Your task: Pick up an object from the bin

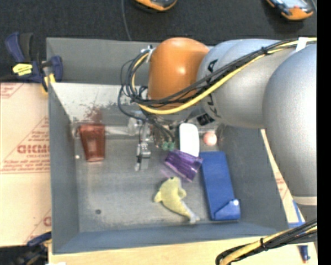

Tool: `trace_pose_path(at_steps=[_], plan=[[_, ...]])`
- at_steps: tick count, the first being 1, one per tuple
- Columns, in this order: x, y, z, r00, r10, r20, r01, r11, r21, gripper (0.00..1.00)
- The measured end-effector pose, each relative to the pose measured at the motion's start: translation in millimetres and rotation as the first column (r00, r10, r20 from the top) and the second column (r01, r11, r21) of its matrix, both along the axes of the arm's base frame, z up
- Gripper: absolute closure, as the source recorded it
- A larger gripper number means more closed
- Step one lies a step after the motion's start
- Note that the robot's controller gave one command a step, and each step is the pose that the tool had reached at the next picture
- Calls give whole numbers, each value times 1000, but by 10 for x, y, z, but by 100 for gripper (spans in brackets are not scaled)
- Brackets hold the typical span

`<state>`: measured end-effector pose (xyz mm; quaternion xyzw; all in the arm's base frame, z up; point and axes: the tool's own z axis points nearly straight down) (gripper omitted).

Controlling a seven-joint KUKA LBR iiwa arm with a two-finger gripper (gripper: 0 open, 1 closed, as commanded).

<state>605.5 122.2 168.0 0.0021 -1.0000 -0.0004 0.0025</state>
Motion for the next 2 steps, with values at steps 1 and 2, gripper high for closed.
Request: trace_pose_path(at_steps=[1,2], plan=[[16,-5,52,1000,-3,8,3,1000,1,0],[-69,-177,-138,991,130,10,-130,992,0,0]])
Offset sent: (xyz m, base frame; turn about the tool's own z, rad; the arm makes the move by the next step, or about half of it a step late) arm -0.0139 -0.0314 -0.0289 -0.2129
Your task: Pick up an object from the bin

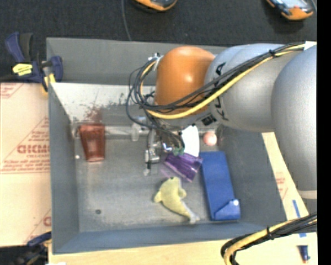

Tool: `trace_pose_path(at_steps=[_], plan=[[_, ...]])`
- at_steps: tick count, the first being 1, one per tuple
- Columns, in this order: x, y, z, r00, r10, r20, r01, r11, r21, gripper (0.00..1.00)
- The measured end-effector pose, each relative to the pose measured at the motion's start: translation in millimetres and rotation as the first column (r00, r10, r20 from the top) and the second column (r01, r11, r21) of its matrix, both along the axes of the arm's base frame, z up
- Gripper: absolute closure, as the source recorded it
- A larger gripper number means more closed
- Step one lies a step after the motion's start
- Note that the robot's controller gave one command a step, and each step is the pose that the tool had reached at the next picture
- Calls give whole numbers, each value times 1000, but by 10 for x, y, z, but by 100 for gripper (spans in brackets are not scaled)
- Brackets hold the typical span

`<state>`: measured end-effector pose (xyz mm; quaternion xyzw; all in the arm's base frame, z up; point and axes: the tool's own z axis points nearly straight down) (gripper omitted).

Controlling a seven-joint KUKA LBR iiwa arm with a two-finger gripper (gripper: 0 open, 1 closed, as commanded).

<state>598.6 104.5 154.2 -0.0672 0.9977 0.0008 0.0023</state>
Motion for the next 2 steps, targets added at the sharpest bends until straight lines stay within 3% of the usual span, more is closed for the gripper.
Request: trace_pose_path(at_steps=[2], plan=[[-228,-580,8,975,222,-3,-222,975,-1,0]])
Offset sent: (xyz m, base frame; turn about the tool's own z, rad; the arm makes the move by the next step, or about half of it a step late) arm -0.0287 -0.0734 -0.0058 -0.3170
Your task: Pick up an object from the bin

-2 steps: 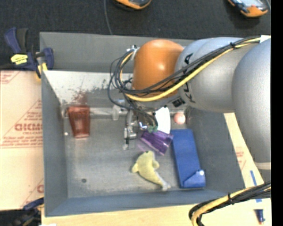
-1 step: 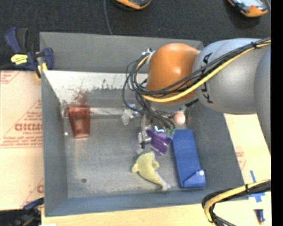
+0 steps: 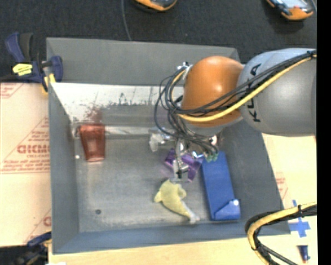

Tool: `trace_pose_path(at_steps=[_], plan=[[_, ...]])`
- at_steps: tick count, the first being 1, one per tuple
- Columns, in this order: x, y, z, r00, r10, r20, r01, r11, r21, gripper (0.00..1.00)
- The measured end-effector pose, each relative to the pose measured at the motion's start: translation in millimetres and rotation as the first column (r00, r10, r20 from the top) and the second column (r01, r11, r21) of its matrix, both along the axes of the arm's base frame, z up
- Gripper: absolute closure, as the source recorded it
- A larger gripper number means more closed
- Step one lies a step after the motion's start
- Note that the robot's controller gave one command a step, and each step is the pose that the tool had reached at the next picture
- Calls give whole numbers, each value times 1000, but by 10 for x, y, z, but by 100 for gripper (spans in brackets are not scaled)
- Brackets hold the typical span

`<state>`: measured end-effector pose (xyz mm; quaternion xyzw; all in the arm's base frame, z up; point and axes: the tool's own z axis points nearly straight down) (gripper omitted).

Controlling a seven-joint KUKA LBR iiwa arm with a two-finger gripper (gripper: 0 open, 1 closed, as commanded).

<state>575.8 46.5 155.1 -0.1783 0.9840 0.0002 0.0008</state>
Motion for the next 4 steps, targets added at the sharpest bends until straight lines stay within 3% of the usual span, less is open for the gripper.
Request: trace_pose_path(at_steps=[1,2,3,4], plan=[[-351,-483,-315,993,119,7,-119,993,0,0],[-537,-482,-673,978,209,11,-209,978,-1,0],[-877,-561,-646,993,113,11,-113,994,-1,100],[-877,-561,-646,994,113,11,-113,994,-1,100]])
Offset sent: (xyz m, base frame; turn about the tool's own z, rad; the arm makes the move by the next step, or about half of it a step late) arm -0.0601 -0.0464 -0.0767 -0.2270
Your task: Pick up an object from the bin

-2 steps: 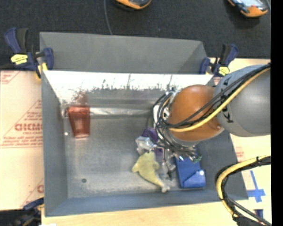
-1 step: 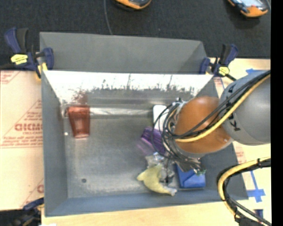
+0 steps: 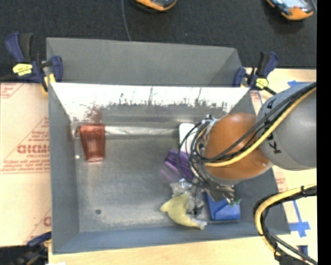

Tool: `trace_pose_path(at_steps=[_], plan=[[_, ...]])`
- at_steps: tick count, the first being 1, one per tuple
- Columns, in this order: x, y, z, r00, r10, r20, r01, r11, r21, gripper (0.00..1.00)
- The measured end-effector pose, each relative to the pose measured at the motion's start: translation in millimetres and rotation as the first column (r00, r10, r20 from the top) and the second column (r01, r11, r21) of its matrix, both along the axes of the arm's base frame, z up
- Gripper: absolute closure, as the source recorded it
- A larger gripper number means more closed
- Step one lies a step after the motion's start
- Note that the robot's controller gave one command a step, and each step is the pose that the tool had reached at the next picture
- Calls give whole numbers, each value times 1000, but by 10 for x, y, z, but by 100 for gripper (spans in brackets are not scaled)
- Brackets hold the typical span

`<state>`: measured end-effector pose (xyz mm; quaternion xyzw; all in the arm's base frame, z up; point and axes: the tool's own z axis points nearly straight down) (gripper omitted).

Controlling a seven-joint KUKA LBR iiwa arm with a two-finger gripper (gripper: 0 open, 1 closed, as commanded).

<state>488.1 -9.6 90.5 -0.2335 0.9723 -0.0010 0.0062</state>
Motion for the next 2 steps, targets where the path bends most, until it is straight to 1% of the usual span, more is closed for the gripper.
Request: trace_pose_path(at_steps=[1,2], plan=[[51,-33,659,1000,27,-5,-27,1000,-1,100],[217,13,1417,1000,29,-7,-29,1000,0,100]])
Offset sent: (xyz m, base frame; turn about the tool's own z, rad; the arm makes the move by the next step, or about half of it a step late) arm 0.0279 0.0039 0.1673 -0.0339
